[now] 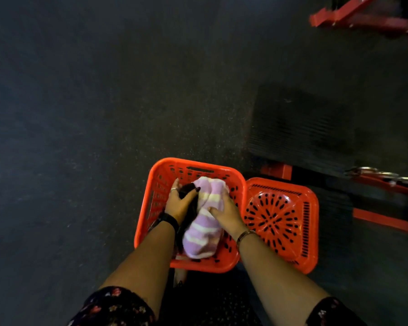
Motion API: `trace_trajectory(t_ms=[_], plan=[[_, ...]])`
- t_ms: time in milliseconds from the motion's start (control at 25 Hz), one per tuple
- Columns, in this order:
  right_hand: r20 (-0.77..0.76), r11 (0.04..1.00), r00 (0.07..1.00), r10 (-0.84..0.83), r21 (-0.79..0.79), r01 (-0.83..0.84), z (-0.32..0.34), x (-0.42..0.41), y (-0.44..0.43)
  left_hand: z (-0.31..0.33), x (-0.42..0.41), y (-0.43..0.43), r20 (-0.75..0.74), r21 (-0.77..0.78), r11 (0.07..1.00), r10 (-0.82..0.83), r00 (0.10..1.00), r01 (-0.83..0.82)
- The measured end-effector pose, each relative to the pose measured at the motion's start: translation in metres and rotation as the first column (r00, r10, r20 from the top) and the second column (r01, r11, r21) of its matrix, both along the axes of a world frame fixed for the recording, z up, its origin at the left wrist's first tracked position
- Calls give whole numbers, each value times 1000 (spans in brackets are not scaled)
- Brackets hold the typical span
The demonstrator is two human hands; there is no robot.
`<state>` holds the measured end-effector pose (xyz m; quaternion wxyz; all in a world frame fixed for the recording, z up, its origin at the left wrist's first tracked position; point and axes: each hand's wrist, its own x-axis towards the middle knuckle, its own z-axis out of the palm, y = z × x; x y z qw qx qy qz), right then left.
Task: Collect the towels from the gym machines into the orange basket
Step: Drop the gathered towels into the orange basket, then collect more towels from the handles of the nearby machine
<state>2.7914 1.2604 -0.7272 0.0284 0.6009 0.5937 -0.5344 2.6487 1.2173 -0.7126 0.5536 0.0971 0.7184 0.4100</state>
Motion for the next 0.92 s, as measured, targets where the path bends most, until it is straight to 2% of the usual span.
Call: trace_trajectory(t_ms=[40,120,200,320,360,440,600,680,800,920], plan=[[-21,1000,1000,-20,5,20,6,1,1,7,1,2,40,3,1000,27,999,-27],[-89,985,981,-174,-4,174,28,3,2,22,3,8,108,13,995,95,990,-97],[-186,933,916,-356,-12,360,57,10,4,31,1,16,136,42,993,105,985,-112],[-363,874,814,-454,-5,485,108,23,10,29,4,31,232,109,984,111,966,-139],[-419,864,787,-453,13,504,126,27,13,56,11,38,230,165,974,113,966,-154],[-515,851,743,-428,48,523,165,33,21,139,28,49,123,295,945,107,987,-139],[-650,824,673,-352,125,552,273,66,15,251,68,50,34,492,871,-33,999,12],[-705,800,634,-319,158,579,325,91,6,303,86,44,-43,569,815,-102,994,108],[-767,743,572,-292,195,640,393,128,-7,382,113,36,-73,665,724,-181,981,183],[-795,665,548,-261,263,699,447,163,-31,454,149,18,-113,712,638,-310,944,295]])
